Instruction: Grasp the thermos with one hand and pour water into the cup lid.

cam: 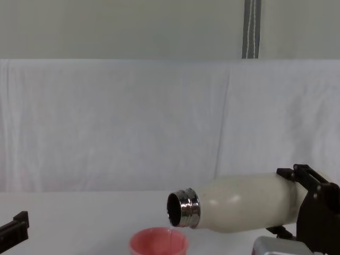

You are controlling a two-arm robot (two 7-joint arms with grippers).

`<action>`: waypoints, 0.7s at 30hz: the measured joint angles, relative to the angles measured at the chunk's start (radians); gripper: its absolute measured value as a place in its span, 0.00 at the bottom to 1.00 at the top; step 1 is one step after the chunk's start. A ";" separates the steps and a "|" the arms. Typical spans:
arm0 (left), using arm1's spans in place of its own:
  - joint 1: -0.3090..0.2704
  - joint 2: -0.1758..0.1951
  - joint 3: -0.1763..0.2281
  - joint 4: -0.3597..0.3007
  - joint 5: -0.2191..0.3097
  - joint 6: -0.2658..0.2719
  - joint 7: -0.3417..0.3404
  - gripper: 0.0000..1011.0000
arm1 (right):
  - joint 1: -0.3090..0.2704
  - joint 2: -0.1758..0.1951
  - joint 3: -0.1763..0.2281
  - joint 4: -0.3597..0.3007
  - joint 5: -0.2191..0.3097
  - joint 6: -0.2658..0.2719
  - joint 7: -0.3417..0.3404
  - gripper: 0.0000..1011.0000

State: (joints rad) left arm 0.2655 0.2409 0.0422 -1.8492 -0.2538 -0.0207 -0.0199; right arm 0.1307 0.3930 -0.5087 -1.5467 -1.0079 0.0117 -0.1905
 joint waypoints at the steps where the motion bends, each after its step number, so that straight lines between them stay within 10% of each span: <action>1: 0.000 0.000 0.000 0.000 0.000 0.000 0.000 0.99 | 0.000 0.000 0.000 0.000 0.000 0.000 0.001 0.94; 21: 0.000 0.000 0.000 0.000 0.000 0.000 0.000 0.99 | -0.017 -0.009 0.026 -0.008 0.076 -0.029 0.032 0.94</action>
State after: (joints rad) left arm 0.2655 0.2409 0.0422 -1.8492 -0.2538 -0.0208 -0.0199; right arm 0.1137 0.3836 -0.4827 -1.5545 -0.9323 -0.0175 -0.1581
